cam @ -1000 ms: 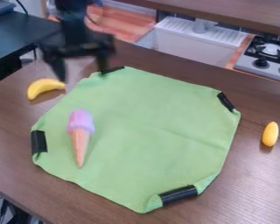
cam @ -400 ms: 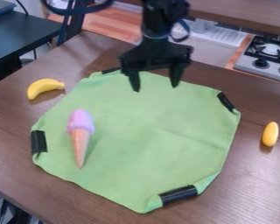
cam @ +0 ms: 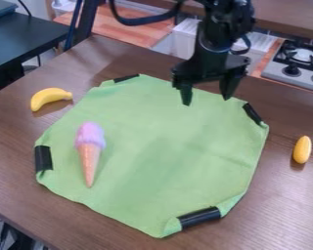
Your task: Fold the cloth from the bottom right to the top left
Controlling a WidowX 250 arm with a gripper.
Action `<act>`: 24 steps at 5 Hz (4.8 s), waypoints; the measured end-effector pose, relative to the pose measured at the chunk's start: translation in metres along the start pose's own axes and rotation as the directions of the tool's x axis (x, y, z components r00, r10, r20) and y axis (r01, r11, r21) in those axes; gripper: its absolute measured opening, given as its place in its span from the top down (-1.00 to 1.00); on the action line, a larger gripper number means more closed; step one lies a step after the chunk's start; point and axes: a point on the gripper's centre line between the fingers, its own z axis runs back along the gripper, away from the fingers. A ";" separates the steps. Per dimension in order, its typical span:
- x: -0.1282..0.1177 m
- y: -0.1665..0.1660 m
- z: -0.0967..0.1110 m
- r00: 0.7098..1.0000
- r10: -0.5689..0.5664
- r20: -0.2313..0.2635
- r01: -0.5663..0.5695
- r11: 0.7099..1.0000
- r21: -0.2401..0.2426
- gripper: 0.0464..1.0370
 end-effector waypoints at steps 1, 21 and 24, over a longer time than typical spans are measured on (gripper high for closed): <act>-0.001 -0.018 -0.007 1.000 0.004 0.009 -0.004 1.000 -0.005 -0.92; 0.037 0.181 0.044 0.996 0.084 -0.006 -0.084 0.994 -0.069 0.99; 0.022 0.215 0.057 0.990 0.139 0.005 -0.139 0.990 -0.015 0.96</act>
